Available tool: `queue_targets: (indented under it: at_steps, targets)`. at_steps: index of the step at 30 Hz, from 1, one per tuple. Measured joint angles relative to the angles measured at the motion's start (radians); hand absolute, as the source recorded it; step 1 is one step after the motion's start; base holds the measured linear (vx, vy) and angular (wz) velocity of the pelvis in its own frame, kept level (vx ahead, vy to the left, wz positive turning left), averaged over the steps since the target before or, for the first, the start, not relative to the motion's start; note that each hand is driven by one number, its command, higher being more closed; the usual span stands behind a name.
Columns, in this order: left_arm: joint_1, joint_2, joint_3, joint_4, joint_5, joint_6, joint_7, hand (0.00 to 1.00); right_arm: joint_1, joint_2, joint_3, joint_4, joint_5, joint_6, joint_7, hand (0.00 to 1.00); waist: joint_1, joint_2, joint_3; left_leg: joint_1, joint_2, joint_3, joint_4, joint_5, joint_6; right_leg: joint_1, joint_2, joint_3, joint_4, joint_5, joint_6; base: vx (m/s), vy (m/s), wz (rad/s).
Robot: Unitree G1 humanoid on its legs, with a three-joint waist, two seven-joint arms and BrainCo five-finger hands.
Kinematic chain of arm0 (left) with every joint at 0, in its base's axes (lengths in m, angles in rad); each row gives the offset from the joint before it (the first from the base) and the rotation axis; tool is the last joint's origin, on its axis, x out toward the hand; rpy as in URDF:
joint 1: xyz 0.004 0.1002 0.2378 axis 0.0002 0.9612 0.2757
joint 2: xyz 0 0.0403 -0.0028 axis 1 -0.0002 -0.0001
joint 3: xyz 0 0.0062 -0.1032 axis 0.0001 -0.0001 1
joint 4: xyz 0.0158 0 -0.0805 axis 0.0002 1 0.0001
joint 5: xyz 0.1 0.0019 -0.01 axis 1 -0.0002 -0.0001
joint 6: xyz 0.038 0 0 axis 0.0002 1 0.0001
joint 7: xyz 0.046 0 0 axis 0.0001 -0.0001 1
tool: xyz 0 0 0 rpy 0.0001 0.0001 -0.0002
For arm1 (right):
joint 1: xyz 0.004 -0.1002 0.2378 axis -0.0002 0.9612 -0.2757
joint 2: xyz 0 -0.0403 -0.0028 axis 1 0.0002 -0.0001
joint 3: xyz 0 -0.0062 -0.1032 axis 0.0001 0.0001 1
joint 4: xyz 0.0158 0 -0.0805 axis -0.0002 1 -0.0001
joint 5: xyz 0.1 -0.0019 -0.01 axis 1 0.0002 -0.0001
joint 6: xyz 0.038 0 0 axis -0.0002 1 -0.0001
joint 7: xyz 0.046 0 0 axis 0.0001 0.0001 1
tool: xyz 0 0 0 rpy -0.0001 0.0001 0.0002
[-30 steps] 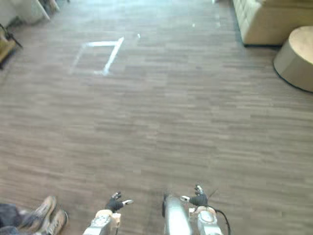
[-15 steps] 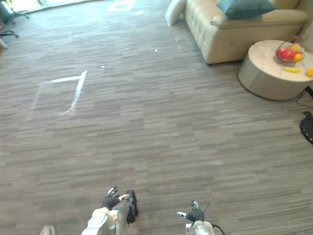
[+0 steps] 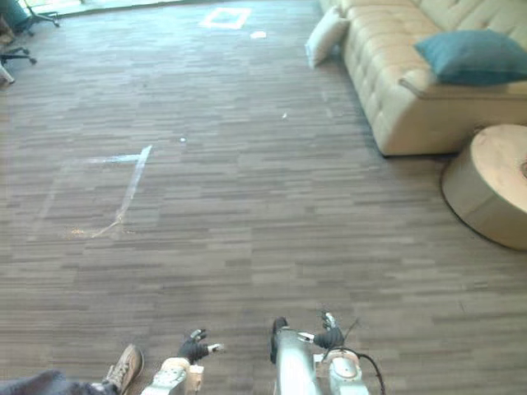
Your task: Pick up cushions and gather them together orderly.
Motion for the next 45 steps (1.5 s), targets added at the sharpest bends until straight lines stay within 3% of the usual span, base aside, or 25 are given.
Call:
queue_targets:
  at_steps: [1,2,3,5,8,10,12,14,15,17,20,22,25,27,28,29,30,32,33,36,38,39,41,43,45]
  targets:
    - [0.003,-0.005,0.020,-0.012,0.010,0.001,-0.008,0.00,0.010,-0.002,0.002,-0.020,0.000,0.006,-0.001,0.00,-0.001,0.013,0.010,-0.083,0.040,-0.019,0.220,0.035,-0.051,0.059,0.013,-0.012,-0.025,-0.018,-0.011,0.76,-0.269,-0.02]
    - [0.013,-0.007,0.064,-0.037,0.011,0.000,-0.012,0.00,0.018,0.001,0.011,-0.031,0.000,0.010,-0.001,0.00,0.005,0.018,0.017,-0.185,0.096,-0.006,0.468,0.038,-0.062,0.139,0.046,-0.016,-0.069,-0.034,-0.025,0.70,-0.212,-0.26]
    - [0.021,-0.006,0.106,-0.071,0.011,0.000,-0.011,0.00,0.031,0.017,0.029,-0.039,0.000,0.010,-0.001,0.00,0.024,0.014,0.020,-0.267,0.146,0.045,0.639,0.006,-0.040,0.247,0.064,-0.013,-0.133,-0.048,-0.038,0.55,-0.150,-0.37]
    - [0.022,-0.001,0.114,-0.097,0.011,-0.001,-0.008,0.00,0.062,0.045,0.048,-0.059,0.005,0.010,-0.002,0.00,0.050,-0.016,0.018,-0.358,0.168,0.129,0.646,-0.041,0.022,0.354,0.059,-0.002,-0.220,-0.069,-0.046,0.41,-0.108,-0.22]
    - [0.020,-0.001,0.105,-0.115,0.008,-0.011,-0.007,0.00,0.061,0.049,0.058,-0.039,0.014,0.009,0.000,0.00,0.057,-0.019,0.015,-0.490,0.132,0.247,0.285,-0.082,0.069,0.501,0.044,0.022,-0.352,-0.077,-0.017,0.56,-0.014,-0.23]
    - [0.025,0.001,0.090,-0.117,0.005,-0.023,-0.004,0.00,0.044,0.041,0.057,0.010,0.014,0.008,-0.002,0.00,0.065,-0.008,0.012,-0.508,0.057,0.217,-0.221,0.007,0.023,0.600,0.032,0.069,-0.443,-0.093,0.014,0.60,0.112,-0.63]
    - [0.024,0.003,0.062,-0.120,-0.007,-0.023,0.007,0.00,0.045,0.027,0.059,0.026,0.013,0.009,-0.004,0.00,0.072,0.016,-0.002,-0.570,0.067,0.182,-0.289,0.028,0.015,0.641,0.044,0.103,-0.495,-0.106,0.037,0.50,0.191,-0.66]
    - [0.018,0.015,0.038,-0.111,-0.020,-0.022,0.007,0.00,0.048,0.016,0.059,0.053,0.015,0.009,-0.007,0.00,0.089,0.013,-0.022,-0.589,0.036,0.164,-0.244,0.195,0.137,0.693,0.007,0.154,-0.480,-0.132,0.079,0.77,0.397,-0.61]
    - [0.011,0.023,0.030,-0.099,-0.021,-0.020,0.006,0.00,0.054,0.022,0.059,0.061,0.014,0.008,-0.010,0.00,0.081,-0.028,-0.040,-0.576,-0.012,0.160,-0.234,0.191,0.170,0.678,-0.043,0.161,-0.429,-0.129,0.083,0.74,0.346,-0.06]
    - [0.009,0.033,0.033,-0.095,-0.022,-0.023,0.005,0.00,0.067,0.034,0.039,0.069,0.013,0.008,-0.005,0.00,0.077,-0.077,-0.049,-0.557,-0.083,0.164,-0.183,0.119,0.203,0.601,-0.092,0.184,-0.200,-0.059,0.141,0.73,0.302,0.53]
    - [0.006,0.054,0.028,-0.072,-0.020,-0.011,0.004,0.00,0.058,0.047,0.031,0.090,0.013,0.005,-0.001,0.00,0.064,-0.115,-0.047,-0.395,-0.150,0.145,-0.206,-0.028,0.214,0.423,-0.093,0.223,0.295,0.283,0.239,0.78,0.268,0.42]
    - [0.008,0.063,0.026,-0.045,-0.020,0.001,0.006,0.00,0.041,0.040,0.040,0.080,0.015,-0.002,0.004,0.00,0.062,-0.092,-0.038,-0.239,-0.151,0.133,-0.285,-0.072,0.209,0.275,-0.083,0.153,0.491,0.080,0.111,0.58,0.096,-0.07]
    - [0.006,0.064,-0.013,-0.012,-0.021,0.003,0.005,0.00,0.043,0.008,0.040,0.018,0.014,-0.023,0.013,0.00,0.035,-0.029,-0.030,-0.053,-0.086,0.117,-0.370,-0.094,0.203,0.071,-0.017,-0.012,0.345,-0.088,0.050,0.76,0.019,0.18]
    - [-0.002,0.062,-0.023,-0.009,-0.021,0.002,0.005,0.00,0.039,0.004,0.023,0.009,0.014,-0.024,0.013,0.00,0.020,-0.028,-0.026,-0.012,-0.061,0.108,-0.371,-0.096,0.206,-0.013,-0.015,-0.067,0.133,-0.066,0.067,0.62,-0.111,0.57]
    - [-0.007,0.064,-0.035,-0.009,-0.021,0.002,0.004,0.00,0.039,0.001,0.023,0.009,0.013,-0.023,0.012,0.00,0.008,-0.032,-0.025,0.008,-0.052,0.098,-0.379,-0.101,0.201,-0.032,-0.019,-0.080,-0.040,-0.005,0.082,0.56,-0.176,0.91]
    - [-0.011,0.068,-0.050,-0.008,-0.021,0.001,0.004,0.00,0.046,0.000,0.024,0.014,0.012,-0.021,0.011,0.00,-0.002,-0.046,-0.026,0.038,-0.054,0.086,-0.397,-0.112,0.186,-0.039,-0.037,-0.092,-0.196,0.127,0.077,0.87,-0.284,0.84]
    - [-0.014,0.050,-0.054,0.006,-0.021,0.002,0.004,0.00,0.043,-0.015,0.010,0.028,0.015,-0.016,0.011,0.00,-0.006,-0.016,-0.015,0.092,-0.019,0.075,-0.417,-0.126,0.162,-0.019,-0.019,-0.121,-0.174,0.172,0.023,0.72,-0.227,0.51]
    - [-0.020,0.040,-0.060,0.007,-0.018,0.002,-0.002,0.00,0.039,-0.019,-0.001,0.023,0.012,-0.011,0.007,0.00,-0.001,-0.013,-0.009,0.097,-0.025,0.049,-0.386,-0.048,0.107,-0.043,-0.044,-0.108,-0.012,0.057,-0.005,0.73,-0.286,0.17]
    - [-0.015,0.029,-0.055,0.005,-0.017,0.002,-0.007,0.00,0.046,-0.020,-0.018,0.021,0.013,-0.005,0.007,0.00,-0.005,-0.013,-0.007,0.101,-0.023,0.040,-0.307,-0.007,0.044,-0.032,-0.047,-0.099,0.058,0.002,-0.030,0.75,-0.363,0.02]
    - [0.014,-0.006,0.031,-0.027,-0.010,0.002,-0.012,0.00,0.074,-0.025,-0.009,-0.016,0.013,0.011,0.007,0.00,-0.006,0.022,0.008,-0.133,0.084,-0.015,0.367,0.098,-0.070,0.157,0.021,-0.101,-0.029,-0.098,-0.028,0.56,-0.208,-0.17]
    - [0.036,0.000,0.087,-0.085,-0.010,0.001,-0.011,0.00,0.088,-0.012,0.001,-0.027,0.027,0.012,0.004,0.00,0.011,0.002,0.017,-0.301,0.144,0.034,0.694,0.045,-0.046,0.308,0.059,-0.086,-0.120,-0.121,-0.054,0.49,-0.122,-0.52]
    - [0.038,0.011,0.089,-0.106,-0.011,-0.001,-0.010,0.00,0.096,0.001,0.006,-0.028,0.037,0.011,0.001,0.00,0.027,-0.018,0.016,-0.354,0.149,0.081,0.700,0.013,-0.006,0.374,0.064,-0.067,-0.173,-0.129,-0.063,0.45,-0.099,-0.58]
    - [0.038,0.019,0.078,-0.134,-0.019,-0.010,-0.010,0.00,0.109,0.005,0.024,-0.023,0.042,0.011,-0.001,0.00,0.050,-0.037,0.008,-0.487,0.132,0.182,0.481,-0.060,0.049,0.506,0.065,-0.016,-0.300,-0.128,-0.052,0.53,-0.052,-0.61]
    - [0.037,0.020,0.074,-0.143,-0.023,-0.017,-0.010,0.00,0.104,0.006,0.024,-0.017,0.042,0.011,-0.001,0.00,0.056,-0.037,0.011,-0.515,0.098,0.194,0.265,-0.068,0.059,0.559,0.060,0.018,-0.339,-0.123,-0.032,0.48,0.025,-0.68]
    - [0.037,0.020,0.063,-0.142,-0.038,-0.026,-0.004,0.00,0.090,0.008,0.024,0.014,0.040,0.008,-0.002,0.00,0.063,-0.030,0.009,-0.523,0.018,0.123,-0.182,0.012,0.031,0.631,0.044,0.087,-0.406,-0.135,-0.003,0.59,0.152,-1.06]
